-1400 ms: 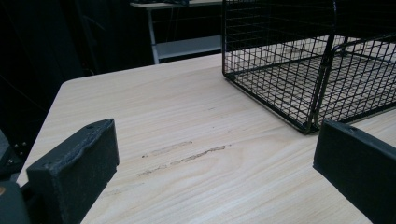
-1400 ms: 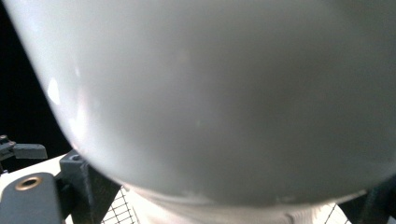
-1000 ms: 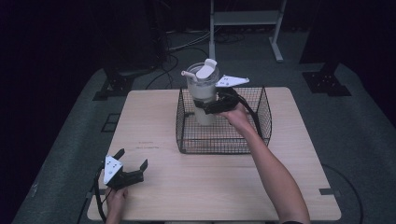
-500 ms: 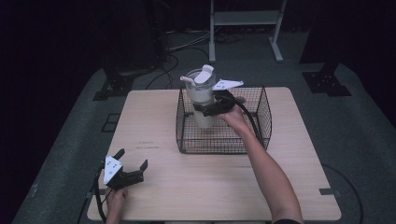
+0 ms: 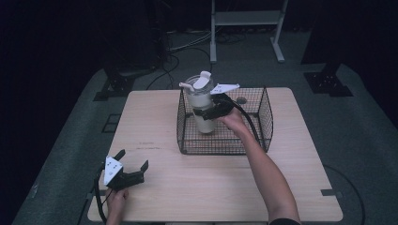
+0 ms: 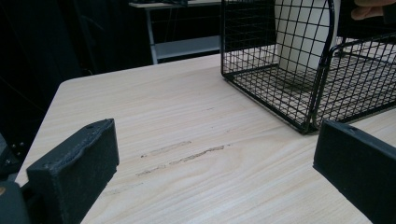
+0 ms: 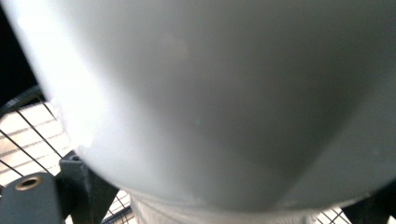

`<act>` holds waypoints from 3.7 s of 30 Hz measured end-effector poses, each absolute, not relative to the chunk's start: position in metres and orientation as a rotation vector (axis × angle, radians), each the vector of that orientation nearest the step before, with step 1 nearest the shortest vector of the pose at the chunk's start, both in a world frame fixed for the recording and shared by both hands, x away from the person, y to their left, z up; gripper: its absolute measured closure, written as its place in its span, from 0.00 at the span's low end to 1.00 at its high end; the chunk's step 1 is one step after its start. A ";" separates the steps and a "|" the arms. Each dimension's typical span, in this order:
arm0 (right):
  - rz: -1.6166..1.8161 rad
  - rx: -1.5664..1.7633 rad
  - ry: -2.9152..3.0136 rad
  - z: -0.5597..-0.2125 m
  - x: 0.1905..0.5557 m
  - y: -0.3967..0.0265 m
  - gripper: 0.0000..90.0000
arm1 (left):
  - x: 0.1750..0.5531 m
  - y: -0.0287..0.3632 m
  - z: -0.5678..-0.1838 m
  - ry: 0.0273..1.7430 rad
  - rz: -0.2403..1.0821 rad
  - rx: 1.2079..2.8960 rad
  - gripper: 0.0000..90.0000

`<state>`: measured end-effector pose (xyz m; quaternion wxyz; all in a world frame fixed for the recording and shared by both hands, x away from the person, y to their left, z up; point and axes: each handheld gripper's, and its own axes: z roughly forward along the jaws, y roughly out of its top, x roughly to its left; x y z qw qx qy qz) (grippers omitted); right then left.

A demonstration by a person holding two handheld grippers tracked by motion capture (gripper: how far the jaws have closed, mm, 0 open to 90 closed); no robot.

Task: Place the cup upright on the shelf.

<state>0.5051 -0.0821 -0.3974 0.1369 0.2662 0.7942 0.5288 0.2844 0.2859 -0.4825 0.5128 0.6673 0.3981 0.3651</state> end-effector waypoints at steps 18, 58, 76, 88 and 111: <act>1.472 0.801 2.351 -0.414 0.515 -0.081 0.10 | 0.284 0.286 -0.482 0.959 0.876 1.606 0.00; 1.476 0.620 2.382 -0.423 0.509 -0.103 0.10 | 0.284 0.285 -0.483 0.958 0.877 1.610 0.00; 1.433 0.623 2.409 -0.421 0.504 -0.115 0.10 | 0.284 0.285 -0.483 0.963 0.879 1.609 0.00; 1.398 0.631 2.425 -0.418 0.500 -0.119 0.10 | 0.284 0.285 -0.483 0.960 0.879 1.610 0.00; 1.334 0.719 2.451 -0.401 0.487 -0.135 0.10 | 0.284 0.284 -0.483 0.958 0.878 1.615 0.00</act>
